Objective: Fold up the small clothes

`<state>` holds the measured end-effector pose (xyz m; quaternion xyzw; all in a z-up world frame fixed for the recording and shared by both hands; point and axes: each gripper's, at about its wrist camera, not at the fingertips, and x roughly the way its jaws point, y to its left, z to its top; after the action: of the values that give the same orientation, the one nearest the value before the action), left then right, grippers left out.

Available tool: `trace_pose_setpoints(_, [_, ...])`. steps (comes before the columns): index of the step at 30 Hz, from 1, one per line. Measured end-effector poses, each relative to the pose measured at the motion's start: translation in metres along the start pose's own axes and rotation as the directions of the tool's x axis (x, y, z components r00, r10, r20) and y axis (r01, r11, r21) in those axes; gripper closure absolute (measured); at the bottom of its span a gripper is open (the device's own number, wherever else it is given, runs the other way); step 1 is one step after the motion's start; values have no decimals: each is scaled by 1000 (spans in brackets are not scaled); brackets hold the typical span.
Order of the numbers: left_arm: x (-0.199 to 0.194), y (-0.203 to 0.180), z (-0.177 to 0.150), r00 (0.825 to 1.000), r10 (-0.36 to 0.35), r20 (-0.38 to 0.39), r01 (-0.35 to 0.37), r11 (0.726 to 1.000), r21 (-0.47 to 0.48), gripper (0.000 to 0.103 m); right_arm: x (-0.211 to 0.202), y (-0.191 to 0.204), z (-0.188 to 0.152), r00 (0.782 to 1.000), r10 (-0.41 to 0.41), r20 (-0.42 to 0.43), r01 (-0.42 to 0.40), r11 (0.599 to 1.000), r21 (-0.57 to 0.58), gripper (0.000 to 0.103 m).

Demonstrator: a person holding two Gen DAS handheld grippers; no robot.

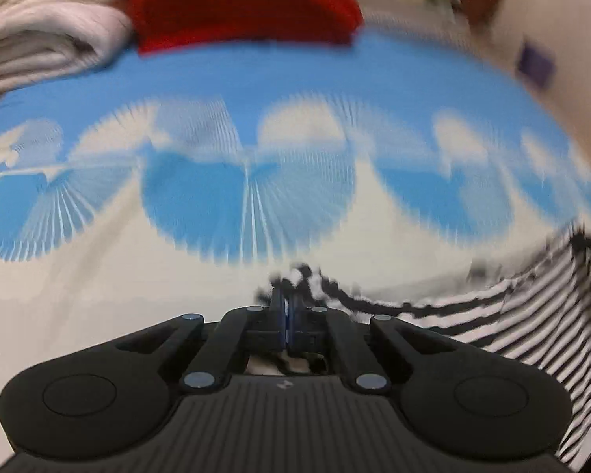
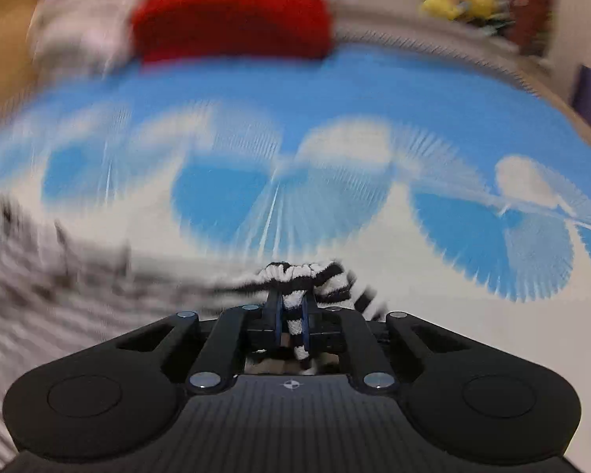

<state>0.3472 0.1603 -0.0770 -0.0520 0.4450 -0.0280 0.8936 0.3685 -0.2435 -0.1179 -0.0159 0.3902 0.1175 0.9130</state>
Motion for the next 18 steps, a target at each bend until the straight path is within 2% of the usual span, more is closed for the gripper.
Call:
trace_pose_setpoints(2, [0,3,10,999,-19,40,21,998,-55,102,-8,-19,12,997,-14,77,4,991,132,95])
trace_pose_setpoints(4, [8,-3,15,999,-6,35,7,999,-43,102,-2,-27,16,996,-33,82,18,983,183,95])
trace_pose_setpoints(6, [21,-8,18,1000,23,19,-22,999,-39,102,11,-25,15,997,-67,49,58,985,161,95])
trace_pose_setpoints(10, [56,-4,21,999,41,-33,-44,995,-91,102,41,-20,13,992,-124,-38,128,982,140,95])
trace_pose_setpoints(14, [99,-6,2,977,69,-202,-75,997,-23,102,77,-18,2,970,-142,-195,166,980,112,93])
trace_pose_setpoints(16, [95,-7,3,977,80,-196,-80,997,10,98,80,-16,-6,964,-143,-225,170,979,108,90])
trace_pose_setpoints(18, [80,-1,8,976,52,-213,-58,998,-18,88,72,-14,-4,962,-147,-228,176,978,115,73])
